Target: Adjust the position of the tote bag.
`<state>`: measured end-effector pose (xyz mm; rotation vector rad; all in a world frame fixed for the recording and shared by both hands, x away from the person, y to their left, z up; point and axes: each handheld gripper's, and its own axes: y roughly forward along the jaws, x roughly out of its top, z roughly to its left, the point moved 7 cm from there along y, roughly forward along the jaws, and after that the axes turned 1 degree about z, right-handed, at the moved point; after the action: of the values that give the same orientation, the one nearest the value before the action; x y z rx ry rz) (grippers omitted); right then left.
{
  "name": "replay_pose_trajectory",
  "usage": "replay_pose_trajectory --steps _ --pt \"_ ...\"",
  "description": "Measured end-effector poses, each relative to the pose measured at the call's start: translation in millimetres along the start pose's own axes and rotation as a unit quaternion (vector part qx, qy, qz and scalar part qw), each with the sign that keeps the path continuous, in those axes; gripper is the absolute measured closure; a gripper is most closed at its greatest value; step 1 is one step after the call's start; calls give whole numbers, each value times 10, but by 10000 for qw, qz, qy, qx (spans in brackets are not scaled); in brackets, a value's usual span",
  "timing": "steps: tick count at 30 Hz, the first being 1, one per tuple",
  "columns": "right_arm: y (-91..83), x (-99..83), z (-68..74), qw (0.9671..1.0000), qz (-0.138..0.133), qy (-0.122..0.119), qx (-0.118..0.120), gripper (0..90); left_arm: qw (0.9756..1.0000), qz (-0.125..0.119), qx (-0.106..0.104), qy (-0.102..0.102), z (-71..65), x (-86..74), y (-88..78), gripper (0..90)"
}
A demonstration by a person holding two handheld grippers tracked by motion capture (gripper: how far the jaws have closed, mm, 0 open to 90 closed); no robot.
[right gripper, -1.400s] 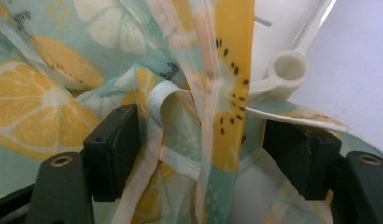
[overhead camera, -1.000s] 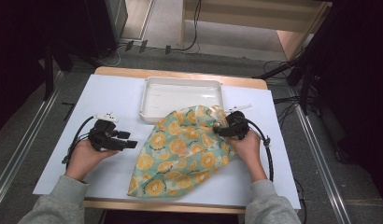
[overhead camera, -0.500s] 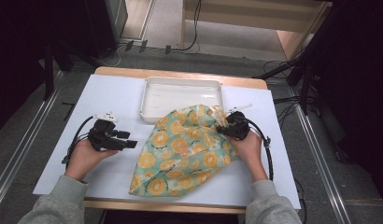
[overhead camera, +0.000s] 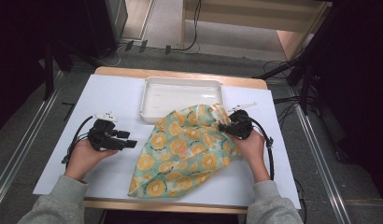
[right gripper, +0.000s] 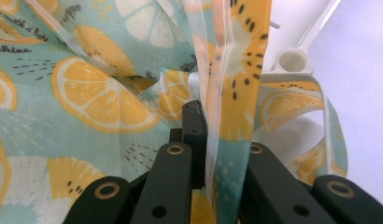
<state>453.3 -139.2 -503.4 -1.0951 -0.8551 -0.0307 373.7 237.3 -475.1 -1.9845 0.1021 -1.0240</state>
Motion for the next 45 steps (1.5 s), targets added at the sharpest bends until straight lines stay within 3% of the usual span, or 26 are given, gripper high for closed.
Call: replay_pose_trajectory --steps 10,20,37,45 --pt "-117 41 40 9999 -90 -51 44 888 10000 -3 -6 0 -1 1 -1 409" --pt "-366 132 191 9997 -199 -104 113 892 10000 -23 -4 10 2 5 -8 409" --pt "-788 160 781 9972 -378 -520 370 892 9998 -194 -11 16 -26 31 -51 413" --pt "-902 147 1020 9952 -477 -685 507 892 9998 -204 -28 24 -50 37 -46 413"
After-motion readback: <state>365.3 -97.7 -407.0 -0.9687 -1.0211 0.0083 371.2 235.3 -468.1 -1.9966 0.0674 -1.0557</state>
